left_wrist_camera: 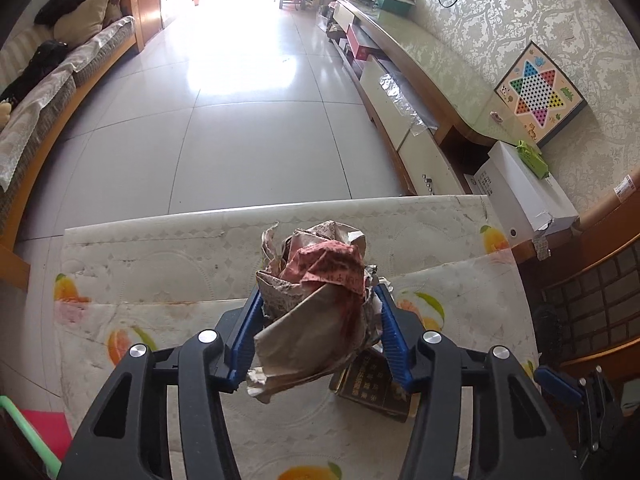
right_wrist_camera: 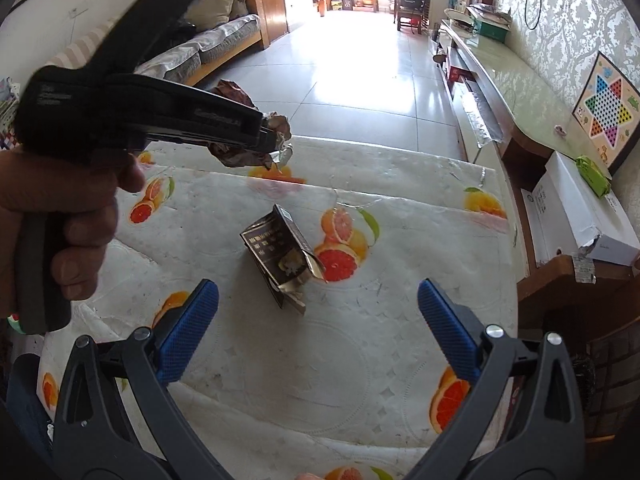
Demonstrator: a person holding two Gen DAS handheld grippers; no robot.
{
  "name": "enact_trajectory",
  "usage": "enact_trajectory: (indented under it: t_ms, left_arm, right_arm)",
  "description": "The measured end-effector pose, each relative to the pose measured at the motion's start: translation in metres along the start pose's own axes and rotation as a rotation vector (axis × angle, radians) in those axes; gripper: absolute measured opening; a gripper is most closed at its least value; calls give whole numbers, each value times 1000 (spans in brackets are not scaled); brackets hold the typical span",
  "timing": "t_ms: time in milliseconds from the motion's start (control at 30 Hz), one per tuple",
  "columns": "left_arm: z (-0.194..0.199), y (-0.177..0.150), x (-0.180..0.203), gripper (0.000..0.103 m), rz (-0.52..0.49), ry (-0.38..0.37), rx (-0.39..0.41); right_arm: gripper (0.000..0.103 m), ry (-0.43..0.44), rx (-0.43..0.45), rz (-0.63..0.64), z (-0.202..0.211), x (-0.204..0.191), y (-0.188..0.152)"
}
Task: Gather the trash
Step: 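Grasp the crumpled paper with the left gripper while the right grasps the dark snack box, then carry the crumpled paper and snack box over the red bin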
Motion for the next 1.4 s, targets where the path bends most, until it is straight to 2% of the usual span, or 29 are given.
enact_trajectory:
  t_ms: [300, 500, 567, 667, 800, 867, 900, 1167, 1400]
  left_arm:
    - [88, -29, -44, 51, 48, 9, 99]
    - [130, -55, -54, 52, 83, -2, 150]
    - [137, -63, -56, 52, 92, -7, 158]
    - [144, -72, -58, 52, 99, -15, 167]
    - [145, -81, -61, 52, 111, -18, 161]
    - [147, -85, -62, 52, 109, -17, 162]
    - [149, -87, -63, 52, 107, -13, 164]
    - [162, -100, -55, 52, 107, -42, 185]
    - [186, -116, -43, 52, 78, -37, 224]
  right_arm:
    - [98, -33, -35, 149, -49, -36, 18]
    - [96, -33, -87, 210, -75, -45, 20]
    - [88, -31, -104, 211, -78, -46, 19]
    - [67, -20, -128, 204, -81, -46, 16]
    - [52, -8, -135, 196, -82, -48, 11]
    - [41, -20, -125, 207, -78, -52, 10]
    - [40, -26, -112, 202, -74, -51, 10]
    - [39, -55, -20, 122, -18, -40, 9]
    - [39, -79, 19, 70, 37, -38, -2]
Point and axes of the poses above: each gripper's, at about its wrist camera, not at the fingertips, and z roughly against the way its jaws point, x to its right, y to its top, the point moved 3 cm from there along -z, roughly the way its jaws point, and after that the axes turned 10 degrees about -y, right-handed, at the moved point
